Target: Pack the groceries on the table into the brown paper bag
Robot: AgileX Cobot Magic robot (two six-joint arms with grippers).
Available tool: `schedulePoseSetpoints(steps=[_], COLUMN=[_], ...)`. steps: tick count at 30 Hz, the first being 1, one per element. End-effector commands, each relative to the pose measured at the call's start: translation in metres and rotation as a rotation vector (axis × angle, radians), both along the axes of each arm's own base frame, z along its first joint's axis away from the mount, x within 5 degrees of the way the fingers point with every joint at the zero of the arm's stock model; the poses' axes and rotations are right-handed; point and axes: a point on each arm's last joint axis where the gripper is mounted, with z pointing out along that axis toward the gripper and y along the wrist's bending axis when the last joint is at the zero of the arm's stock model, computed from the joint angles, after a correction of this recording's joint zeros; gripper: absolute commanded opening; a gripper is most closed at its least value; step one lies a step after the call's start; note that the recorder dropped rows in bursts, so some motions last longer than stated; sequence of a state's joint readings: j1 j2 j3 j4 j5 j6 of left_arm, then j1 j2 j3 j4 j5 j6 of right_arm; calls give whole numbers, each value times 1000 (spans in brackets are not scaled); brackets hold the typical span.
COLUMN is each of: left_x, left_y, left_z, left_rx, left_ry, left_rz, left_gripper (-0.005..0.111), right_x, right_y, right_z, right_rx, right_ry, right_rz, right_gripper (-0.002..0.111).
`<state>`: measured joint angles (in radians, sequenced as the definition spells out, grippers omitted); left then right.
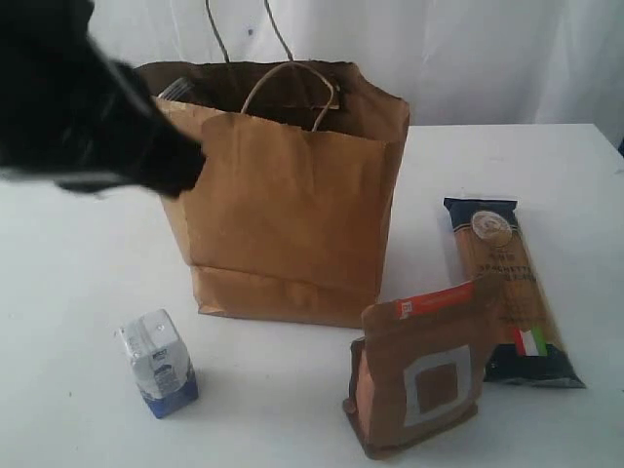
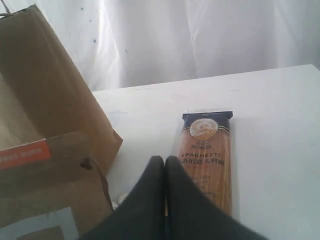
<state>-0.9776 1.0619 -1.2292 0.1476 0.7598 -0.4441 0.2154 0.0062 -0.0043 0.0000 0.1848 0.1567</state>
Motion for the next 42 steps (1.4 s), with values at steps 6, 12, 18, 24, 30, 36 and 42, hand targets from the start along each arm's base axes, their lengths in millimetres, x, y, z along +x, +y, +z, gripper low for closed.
schedulePoseSetpoints(steps=[6, 12, 18, 24, 30, 36, 42], left_x=[-27, -36, -39, -40, -39, -39, -37], left_y=[28, 37, 40, 41, 41, 41, 41], left_z=[-80, -111, -127, -127, -127, -127, -126], left_rx=[-172, -241, -253, -250, -215, -193, -180], left_ry=[80, 94, 124, 131, 81, 51, 3], left_rz=[41, 46, 56, 55, 17, -10, -21], left_gripper=[0, 0, 0, 0, 0, 0, 0], right_x=[0, 0, 0, 0, 0, 0, 0], right_y=[0, 0, 0, 0, 0, 0, 0], right_z=[0, 0, 0, 0, 0, 0, 0], right_rx=[4, 4, 4, 4, 4, 4, 25], right_ry=[-9, -9, -9, -9, -9, -9, -4], right_rz=[-6, -6, -6, -6, -6, -6, -8], right_gripper=[0, 0, 0, 0, 0, 0, 0])
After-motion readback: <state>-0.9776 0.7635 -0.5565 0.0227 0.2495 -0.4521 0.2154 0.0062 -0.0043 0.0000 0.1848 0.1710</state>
